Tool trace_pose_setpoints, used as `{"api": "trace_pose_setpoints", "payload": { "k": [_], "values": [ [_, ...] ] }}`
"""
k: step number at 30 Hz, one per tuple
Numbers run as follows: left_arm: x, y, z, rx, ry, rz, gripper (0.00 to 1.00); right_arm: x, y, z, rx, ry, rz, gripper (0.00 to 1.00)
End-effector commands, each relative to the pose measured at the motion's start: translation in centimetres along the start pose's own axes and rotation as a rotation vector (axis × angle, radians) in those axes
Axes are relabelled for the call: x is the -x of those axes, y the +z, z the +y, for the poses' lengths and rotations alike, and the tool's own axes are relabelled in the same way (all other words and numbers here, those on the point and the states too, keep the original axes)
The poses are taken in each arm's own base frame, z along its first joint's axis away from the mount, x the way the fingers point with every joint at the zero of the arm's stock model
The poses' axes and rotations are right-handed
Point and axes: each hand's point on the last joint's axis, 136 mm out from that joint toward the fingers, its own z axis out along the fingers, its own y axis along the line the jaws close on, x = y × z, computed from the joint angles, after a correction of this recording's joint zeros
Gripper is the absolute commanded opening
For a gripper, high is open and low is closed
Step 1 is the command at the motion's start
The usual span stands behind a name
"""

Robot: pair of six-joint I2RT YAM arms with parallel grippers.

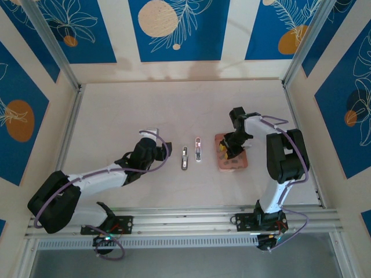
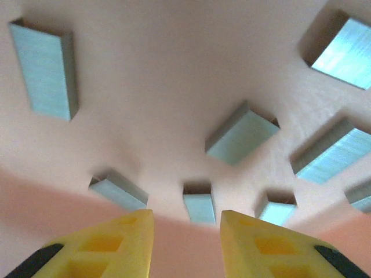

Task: Load the staples into the stapler

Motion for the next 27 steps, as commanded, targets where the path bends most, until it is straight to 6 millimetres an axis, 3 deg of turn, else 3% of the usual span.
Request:
{"api": "trace_pose_setpoints", "payload": {
  "k": [1, 10, 27],
  "values": [
    [1.2, -0.2, -0.2, -0.014, -0.026, -0.018, 0.80, -0.9, -1.5, -0.5, -0.010, -0.023, -0.016, 0.37],
    [1.2, -0.4, -0.2, -0.015, -0.026, -0.021, 0.80, -0.7, -1.7, -2.0, -0.070, -0.065, -0.084, 0.37],
    [1.0, -0.1, -0.3, -0.015, -0.027, -0.013, 0.80, -0.2, 0.5, -1.2, -0.085, -0.150, -0.123, 0.37]
  ]
}}
